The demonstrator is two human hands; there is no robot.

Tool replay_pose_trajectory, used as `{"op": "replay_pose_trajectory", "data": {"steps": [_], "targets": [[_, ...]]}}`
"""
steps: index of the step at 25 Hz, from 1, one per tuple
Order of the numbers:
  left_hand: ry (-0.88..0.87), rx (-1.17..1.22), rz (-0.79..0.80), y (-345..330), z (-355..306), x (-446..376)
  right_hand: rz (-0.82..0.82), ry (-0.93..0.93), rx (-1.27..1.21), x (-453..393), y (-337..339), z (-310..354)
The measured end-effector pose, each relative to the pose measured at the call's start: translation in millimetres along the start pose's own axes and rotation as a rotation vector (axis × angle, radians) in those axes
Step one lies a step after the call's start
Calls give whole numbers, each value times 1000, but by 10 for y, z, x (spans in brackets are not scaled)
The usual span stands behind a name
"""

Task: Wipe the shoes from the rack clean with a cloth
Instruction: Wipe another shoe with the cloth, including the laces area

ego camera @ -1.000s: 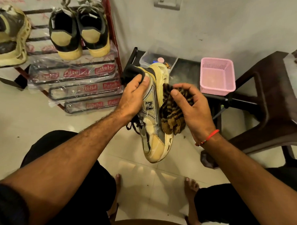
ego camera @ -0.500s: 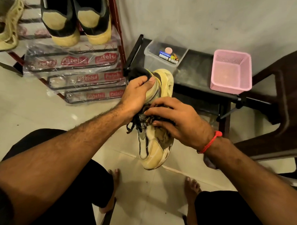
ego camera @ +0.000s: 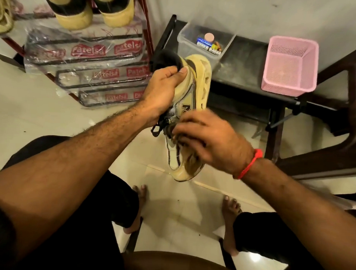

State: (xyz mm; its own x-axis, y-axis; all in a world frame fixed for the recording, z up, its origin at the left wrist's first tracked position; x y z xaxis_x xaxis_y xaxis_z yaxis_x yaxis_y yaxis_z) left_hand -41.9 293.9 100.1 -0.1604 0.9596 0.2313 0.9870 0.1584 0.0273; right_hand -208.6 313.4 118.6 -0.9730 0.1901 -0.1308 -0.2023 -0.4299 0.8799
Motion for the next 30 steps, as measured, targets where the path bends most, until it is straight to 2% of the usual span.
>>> {"op": "replay_pose_trajectory", "data": {"steps": [2, 4, 6, 9, 10, 11, 14, 16, 19, 21, 23, 26, 28, 30], "targets": [[-15, -28, 67, -49, 6, 9, -184, -190, 21, -49, 278, -314], [-11, -33, 120, -120, 18, 36, -275, -286, -54, -32, 440, -435], [-11, 5, 109, -109, 9, 49, -214, -227, -108, -5, 332, -272], [-21, 50, 52, -5, 1, 42, 44, -2, -69, 38, 49, 112], [-18, 56, 63, -6, 4, 31, 59, 20, -52, 32, 59, 85], [-20, 63, 93, -26, 0, 30, 13, -10, -45, 9, 123, -26], [-47, 39, 207, -119, 6, 48, -254, -253, -38, -20, 471, -413], [-57, 44, 195, -112, -9, 28, -296, -306, -88, 23, 487, -425], [-59, 75, 107, -14, -26, 18, -59, -14, -93, 32, 77, 60], [-50, 67, 147, -24, -13, 30, 15, 132, -4, 65, -80, 242], [-48, 80, 249, -96, 2, 50, -125, 59, 30, 24, 102, 9], [-39, 122, 360, -170, 30, 89, -398, -230, 2, -9, 565, -491], [-21, 164, 396, -202, 18, 102, -443, -311, -66, 13, 663, -584], [-32, 221, 371, -169, 14, 95, -360, -248, -110, 11, 488, -342]]}}
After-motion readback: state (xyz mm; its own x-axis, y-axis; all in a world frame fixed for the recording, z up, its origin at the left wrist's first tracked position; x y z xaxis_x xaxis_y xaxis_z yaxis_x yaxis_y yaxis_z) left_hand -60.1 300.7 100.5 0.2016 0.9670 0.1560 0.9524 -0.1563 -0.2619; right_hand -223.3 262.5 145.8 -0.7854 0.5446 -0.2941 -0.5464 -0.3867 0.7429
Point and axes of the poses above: each hand's wrist, its own x-axis away from the middle knuckle, its own y-axis out of the back of the hand, z = x × y, the point moved 4 cm from there along -x, towards the middle knuckle, and after that the axes turned 14 degrees about z, right-handed, at the moved point
